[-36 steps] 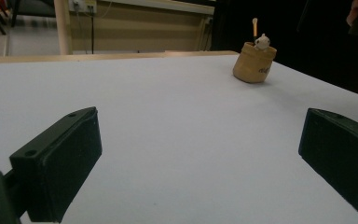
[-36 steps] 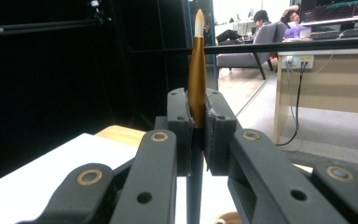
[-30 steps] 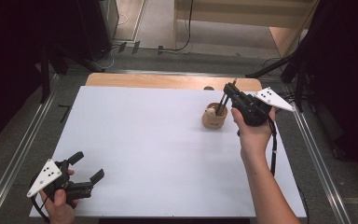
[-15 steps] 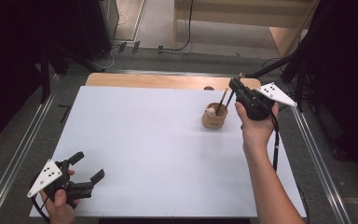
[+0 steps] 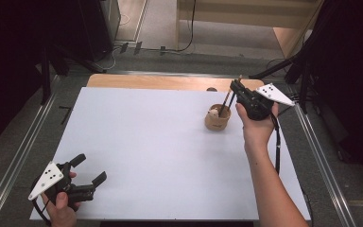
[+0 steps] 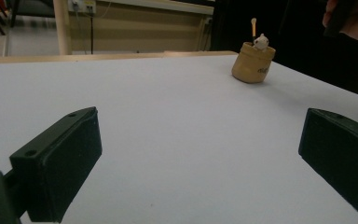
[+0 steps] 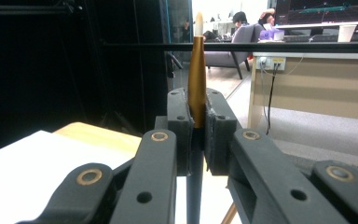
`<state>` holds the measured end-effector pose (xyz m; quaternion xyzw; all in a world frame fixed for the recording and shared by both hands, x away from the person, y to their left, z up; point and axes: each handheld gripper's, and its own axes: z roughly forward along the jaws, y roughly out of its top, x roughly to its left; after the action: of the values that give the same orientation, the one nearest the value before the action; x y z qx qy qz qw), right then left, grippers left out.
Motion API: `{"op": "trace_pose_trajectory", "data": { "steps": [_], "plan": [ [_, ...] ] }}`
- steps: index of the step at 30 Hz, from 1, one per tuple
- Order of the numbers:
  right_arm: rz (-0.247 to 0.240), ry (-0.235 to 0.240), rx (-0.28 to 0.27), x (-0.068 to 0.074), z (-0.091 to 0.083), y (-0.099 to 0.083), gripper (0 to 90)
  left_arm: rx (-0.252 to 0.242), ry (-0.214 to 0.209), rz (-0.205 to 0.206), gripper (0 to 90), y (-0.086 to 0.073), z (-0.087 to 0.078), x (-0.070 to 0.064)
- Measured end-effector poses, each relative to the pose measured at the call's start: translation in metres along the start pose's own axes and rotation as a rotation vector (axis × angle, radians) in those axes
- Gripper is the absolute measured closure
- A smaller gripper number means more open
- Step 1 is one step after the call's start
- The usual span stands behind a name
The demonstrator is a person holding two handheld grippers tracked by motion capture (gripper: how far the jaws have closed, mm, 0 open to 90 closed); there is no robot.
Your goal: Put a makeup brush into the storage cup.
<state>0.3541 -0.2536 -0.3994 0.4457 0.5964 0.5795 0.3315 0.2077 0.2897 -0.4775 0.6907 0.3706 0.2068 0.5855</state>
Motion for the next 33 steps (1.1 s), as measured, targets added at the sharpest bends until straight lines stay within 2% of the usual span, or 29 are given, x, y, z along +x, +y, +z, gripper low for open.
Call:
{"op": "trace_pose_trajectory", "data": {
  "steps": [12,17,20,30,33],
  "plan": [
    [-0.001,0.000,0.032,-0.004,0.015,-0.019,84.5,0.002,0.001,0.001,0.0,0.000,0.000,0.000],
    [0.013,-0.013,0.048,-0.007,0.018,-0.027,84.5,0.002,0.002,0.001,0.0,0.000,0.000,0.000],
    [0.038,-0.009,0.056,-0.009,0.020,-0.031,84.5,0.003,0.002,0.003,0.0,0.000,0.000,0.000],
    [0.046,-0.014,0.093,-0.008,0.030,-0.043,84.5,0.010,0.001,0.002,0.0,0.000,0.000,0.000],
    [0.068,-0.027,0.105,-0.010,0.030,-0.049,84.4,0.010,0.001,0.001,0.0,0.000,0.000,0.000]
  ]
}}
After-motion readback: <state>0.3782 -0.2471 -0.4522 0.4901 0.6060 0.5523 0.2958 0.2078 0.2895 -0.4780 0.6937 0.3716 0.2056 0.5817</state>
